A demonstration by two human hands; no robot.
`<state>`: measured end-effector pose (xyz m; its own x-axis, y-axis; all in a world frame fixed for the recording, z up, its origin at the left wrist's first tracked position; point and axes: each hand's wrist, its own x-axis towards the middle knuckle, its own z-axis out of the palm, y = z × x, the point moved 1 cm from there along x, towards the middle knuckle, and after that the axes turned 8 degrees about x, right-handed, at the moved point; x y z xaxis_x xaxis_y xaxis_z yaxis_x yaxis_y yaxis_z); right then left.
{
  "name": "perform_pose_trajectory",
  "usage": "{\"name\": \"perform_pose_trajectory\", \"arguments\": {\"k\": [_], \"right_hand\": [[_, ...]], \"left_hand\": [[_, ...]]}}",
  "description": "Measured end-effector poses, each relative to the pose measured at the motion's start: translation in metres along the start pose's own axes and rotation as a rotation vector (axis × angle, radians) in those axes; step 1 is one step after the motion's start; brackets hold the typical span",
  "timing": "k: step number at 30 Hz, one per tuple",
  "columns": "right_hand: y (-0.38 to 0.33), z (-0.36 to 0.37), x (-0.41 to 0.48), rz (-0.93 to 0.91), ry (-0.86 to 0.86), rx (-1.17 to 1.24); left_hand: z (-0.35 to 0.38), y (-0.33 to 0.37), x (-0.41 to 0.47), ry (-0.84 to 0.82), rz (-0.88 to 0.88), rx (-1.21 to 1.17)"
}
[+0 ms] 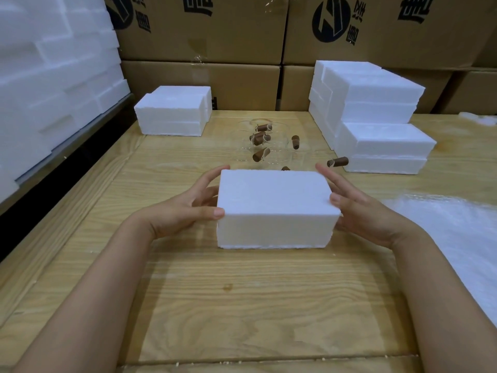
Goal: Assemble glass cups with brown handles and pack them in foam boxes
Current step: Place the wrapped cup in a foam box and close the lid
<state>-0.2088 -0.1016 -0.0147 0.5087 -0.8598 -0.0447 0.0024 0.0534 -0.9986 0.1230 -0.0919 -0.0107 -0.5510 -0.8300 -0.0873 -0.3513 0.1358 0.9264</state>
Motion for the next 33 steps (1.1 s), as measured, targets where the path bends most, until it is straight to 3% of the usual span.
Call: {"name": "perform_pose_trajectory", "arguments": {"k": [6, 9, 15, 26, 33], "right_hand": [[0.005, -0.004, -0.007, -0.028, -0.155, 0.047], [0.006, -0.003, -0.011, -0.012, -0.216, -0.045], [0.005, -0.001, -0.004, -0.012, -0.170, -0.100], [0.005, 0.000, -0.001, -0.061, -0.082, 0.033], [0.005, -0.002, -0.001, -0.063, -0.094, 0.091]], "left_hand": [[-0.004, -0.007, -0.006, -0.038, 0.013, -0.047], [-0.005, -0.011, -0.009, -0.035, -0.028, 0.009], [0.002, -0.012, -0.003, -0.019, -0.068, 0.119], [0.001, -0.011, -0.001, 0.093, 0.106, -0.140], [0.003, -0.018, 0.001, 0.118, 0.060, -0.253]]}}
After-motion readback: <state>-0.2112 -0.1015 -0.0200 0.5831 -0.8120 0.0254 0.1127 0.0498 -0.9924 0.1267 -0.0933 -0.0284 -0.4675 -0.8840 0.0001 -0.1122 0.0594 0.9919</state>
